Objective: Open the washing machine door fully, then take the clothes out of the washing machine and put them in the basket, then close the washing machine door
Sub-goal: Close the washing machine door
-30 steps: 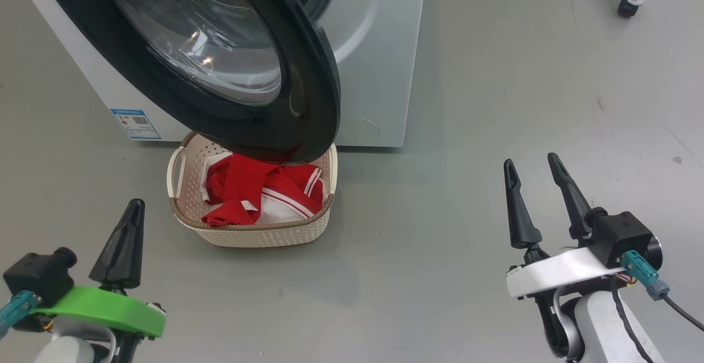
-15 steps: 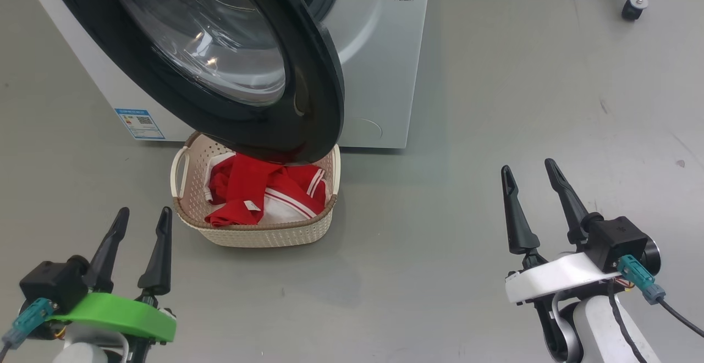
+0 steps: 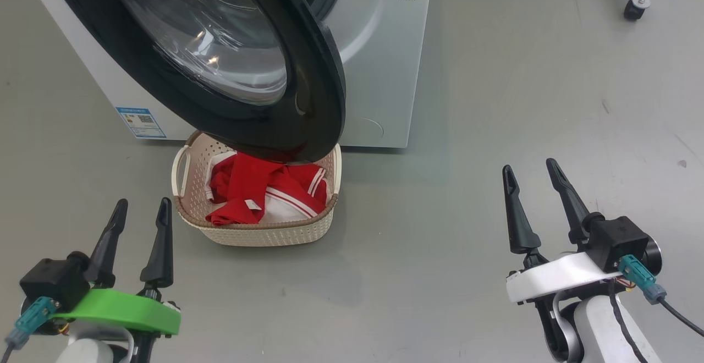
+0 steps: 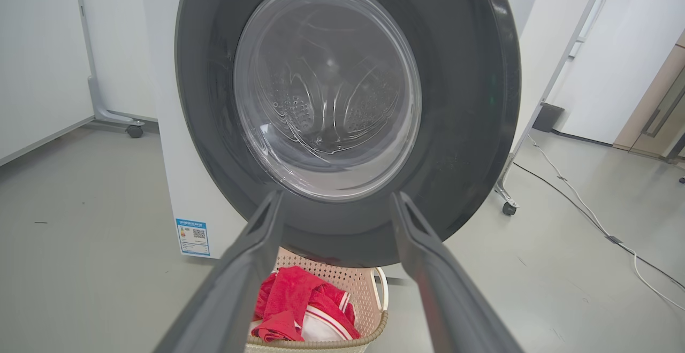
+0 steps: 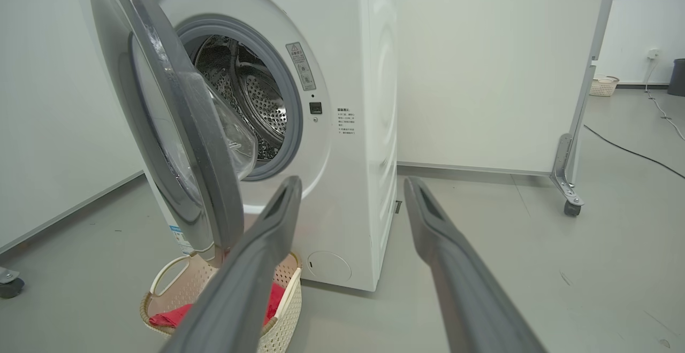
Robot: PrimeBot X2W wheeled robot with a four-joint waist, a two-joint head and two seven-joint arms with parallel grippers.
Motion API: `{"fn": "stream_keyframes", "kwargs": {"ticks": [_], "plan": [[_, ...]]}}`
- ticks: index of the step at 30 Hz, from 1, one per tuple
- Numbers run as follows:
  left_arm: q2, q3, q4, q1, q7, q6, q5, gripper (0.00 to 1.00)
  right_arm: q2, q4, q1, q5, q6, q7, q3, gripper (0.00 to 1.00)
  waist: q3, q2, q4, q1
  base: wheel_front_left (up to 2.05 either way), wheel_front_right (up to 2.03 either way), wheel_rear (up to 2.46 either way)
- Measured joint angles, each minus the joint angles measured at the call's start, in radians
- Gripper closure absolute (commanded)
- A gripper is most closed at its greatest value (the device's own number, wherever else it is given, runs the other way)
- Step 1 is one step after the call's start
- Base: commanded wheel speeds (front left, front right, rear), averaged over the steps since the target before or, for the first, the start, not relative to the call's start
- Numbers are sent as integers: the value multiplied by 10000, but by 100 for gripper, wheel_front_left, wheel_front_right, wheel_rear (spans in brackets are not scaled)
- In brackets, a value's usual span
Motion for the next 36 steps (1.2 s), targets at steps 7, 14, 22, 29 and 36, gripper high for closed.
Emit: {"fn": "stream_keyframes", "kwargs": {"ticks": [7, 14, 22, 29, 36], "plan": [[-155, 79, -2, 21, 0, -46, 190, 0, 6, 0, 2, -67, 73, 0, -12, 0, 28, 0, 24, 0, 0, 0, 0], [-274, 205, -8, 25, 0, -88, 357, 0, 17, 0, 2, -67, 75, 0, -17, 0, 48, 0, 43, 0, 0, 0, 0], [-376, 305, -10, 34, 0, -167, 462, 0, 29, 0, 3, -69, 77, 0, -21, 0, 75, 0, 51, 0, 0, 0, 0], [-454, 410, -10, 36, 0, -174, 566, 0, 36, 0, 3, -71, 79, 0, -50, 0, 115, 0, 54, 0, 0, 0, 0], [-552, 435, -12, 40, 0, -174, 644, 0, 48, 0, 3, -82, 84, 0, -58, 0, 167, 0, 74, 0, 0, 0, 0]]}}
